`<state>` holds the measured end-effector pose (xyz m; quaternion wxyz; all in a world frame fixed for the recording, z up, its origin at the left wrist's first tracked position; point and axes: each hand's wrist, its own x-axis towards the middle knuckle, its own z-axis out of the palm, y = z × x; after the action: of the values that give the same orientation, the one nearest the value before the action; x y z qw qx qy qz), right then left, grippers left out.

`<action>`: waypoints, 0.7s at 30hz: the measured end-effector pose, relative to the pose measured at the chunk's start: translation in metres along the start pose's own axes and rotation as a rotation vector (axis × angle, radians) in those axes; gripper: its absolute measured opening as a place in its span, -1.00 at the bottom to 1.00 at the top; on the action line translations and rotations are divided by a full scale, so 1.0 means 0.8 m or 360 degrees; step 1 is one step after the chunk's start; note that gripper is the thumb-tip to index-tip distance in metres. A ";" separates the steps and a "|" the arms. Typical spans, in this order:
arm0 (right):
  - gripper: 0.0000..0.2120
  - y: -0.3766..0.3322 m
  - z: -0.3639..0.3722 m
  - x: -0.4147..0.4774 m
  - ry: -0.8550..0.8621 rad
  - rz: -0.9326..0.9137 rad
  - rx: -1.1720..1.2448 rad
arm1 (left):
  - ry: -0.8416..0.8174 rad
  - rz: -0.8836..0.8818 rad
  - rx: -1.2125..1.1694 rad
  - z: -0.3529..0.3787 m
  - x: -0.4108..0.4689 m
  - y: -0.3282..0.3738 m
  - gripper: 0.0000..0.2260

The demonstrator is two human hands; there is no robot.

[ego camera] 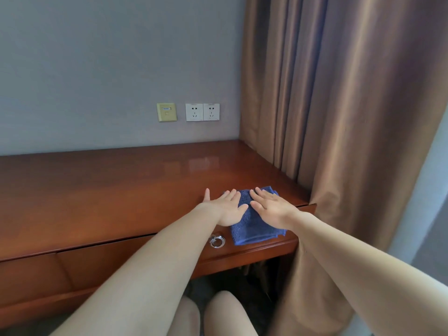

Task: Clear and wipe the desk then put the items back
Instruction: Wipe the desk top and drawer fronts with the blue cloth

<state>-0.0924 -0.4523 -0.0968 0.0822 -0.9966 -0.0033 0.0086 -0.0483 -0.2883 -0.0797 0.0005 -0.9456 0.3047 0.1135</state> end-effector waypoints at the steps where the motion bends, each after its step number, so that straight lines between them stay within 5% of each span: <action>1: -0.49 0.000 0.000 0.005 -0.0009 0.0005 -0.0007 | 0.0011 -0.0013 0.0001 0.000 0.004 -0.002 -0.46; 21: -0.49 0.014 -0.006 0.196 -0.0041 0.0022 -0.0094 | 0.0104 -0.0012 -0.0038 -0.030 0.161 -0.096 -0.47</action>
<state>0.0643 -0.4625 -0.0963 0.0527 -0.9984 0.0024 0.0219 0.1028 -0.3019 -0.0892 -0.0205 -0.9499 0.2997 0.0862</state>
